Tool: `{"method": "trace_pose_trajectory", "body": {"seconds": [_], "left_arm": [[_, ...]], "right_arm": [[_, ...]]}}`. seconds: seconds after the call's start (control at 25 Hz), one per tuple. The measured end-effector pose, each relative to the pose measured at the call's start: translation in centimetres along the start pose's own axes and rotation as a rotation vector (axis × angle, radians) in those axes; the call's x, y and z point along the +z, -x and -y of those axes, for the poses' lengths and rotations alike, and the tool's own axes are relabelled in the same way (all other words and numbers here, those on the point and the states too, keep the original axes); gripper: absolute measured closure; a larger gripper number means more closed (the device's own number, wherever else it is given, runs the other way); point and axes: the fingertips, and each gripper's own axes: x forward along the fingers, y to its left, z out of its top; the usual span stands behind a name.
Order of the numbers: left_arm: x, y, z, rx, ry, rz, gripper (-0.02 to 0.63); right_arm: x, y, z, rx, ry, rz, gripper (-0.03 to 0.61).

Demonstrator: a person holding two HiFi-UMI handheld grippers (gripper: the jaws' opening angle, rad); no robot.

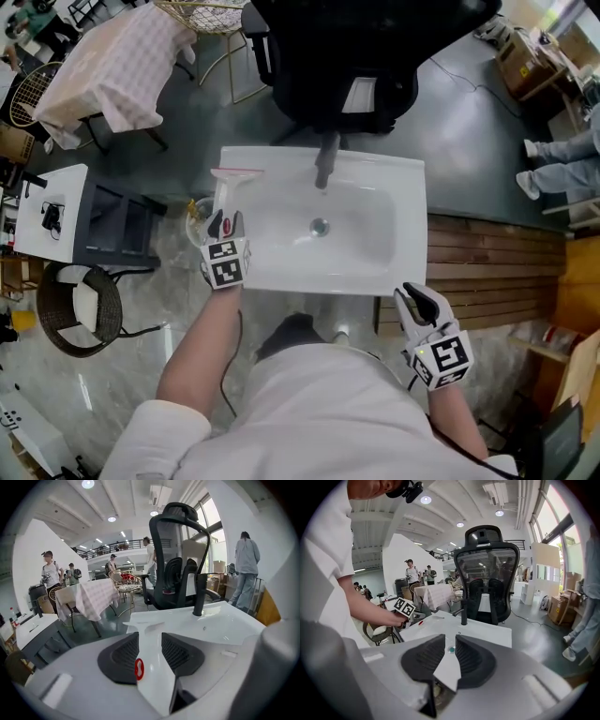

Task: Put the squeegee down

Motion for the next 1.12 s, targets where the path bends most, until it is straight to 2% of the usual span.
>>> {"method": "trace_pose_trajectory", "body": {"seconds": [0.16, 0.44, 0.56, 0.72, 0.96, 1.12], "left_arm": [[-0.2, 5.0, 3.1, -0.036, 0.009, 0.024, 0.484], [-0.9, 15.4, 9.6, -0.108, 0.042, 0.077, 0.6], [-0.3, 20.5, 13.2, -0.191, 0.046, 0.13, 0.606], [0.1, 27.2, 18.5, -0.339, 0.064, 0.167, 0.606], [-1.5, 34.9, 26.3, -0.553, 0.044, 0.157, 0.606], [-2.3, 37.9, 29.5, -0.625, 0.005, 0.168, 0.606]], "right_arm": [[-0.8, 2.0, -0.7, 0.044, 0.01, 0.018, 0.511], [-2.5, 6.4, -2.2, 0.121, 0.05, 0.052, 0.548], [-3.7, 8.5, -3.1, 0.16, 0.058, 0.06, 0.575], [-4.9, 10.9, -4.4, 0.212, 0.099, 0.067, 0.575], [-5.8, 13.6, -6.1, 0.263, 0.134, 0.105, 0.577], [-6.2, 14.9, -7.1, 0.285, 0.155, 0.119, 0.577]]}}
